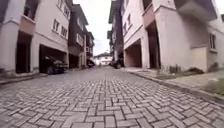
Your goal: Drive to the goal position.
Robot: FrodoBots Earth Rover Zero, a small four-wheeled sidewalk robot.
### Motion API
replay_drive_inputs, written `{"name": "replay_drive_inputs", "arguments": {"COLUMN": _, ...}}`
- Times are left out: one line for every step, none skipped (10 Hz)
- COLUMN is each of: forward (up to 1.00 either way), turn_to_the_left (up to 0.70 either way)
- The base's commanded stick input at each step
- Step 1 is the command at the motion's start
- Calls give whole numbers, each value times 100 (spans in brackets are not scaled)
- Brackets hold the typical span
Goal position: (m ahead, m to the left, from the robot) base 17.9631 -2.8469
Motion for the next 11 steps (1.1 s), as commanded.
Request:
{"name": "replay_drive_inputs", "arguments": {"forward": 70, "turn_to_the_left": 0}}
{"name": "replay_drive_inputs", "arguments": {"forward": 70, "turn_to_the_left": 0}}
{"name": "replay_drive_inputs", "arguments": {"forward": 70, "turn_to_the_left": 0}}
{"name": "replay_drive_inputs", "arguments": {"forward": 70, "turn_to_the_left": 0}}
{"name": "replay_drive_inputs", "arguments": {"forward": 70, "turn_to_the_left": 0}}
{"name": "replay_drive_inputs", "arguments": {"forward": 70, "turn_to_the_left": 0}}
{"name": "replay_drive_inputs", "arguments": {"forward": 70, "turn_to_the_left": 0}}
{"name": "replay_drive_inputs", "arguments": {"forward": 70, "turn_to_the_left": 0}}
{"name": "replay_drive_inputs", "arguments": {"forward": 70, "turn_to_the_left": 0}}
{"name": "replay_drive_inputs", "arguments": {"forward": 70, "turn_to_the_left": 0}}
{"name": "replay_drive_inputs", "arguments": {"forward": 70, "turn_to_the_left": 0}}
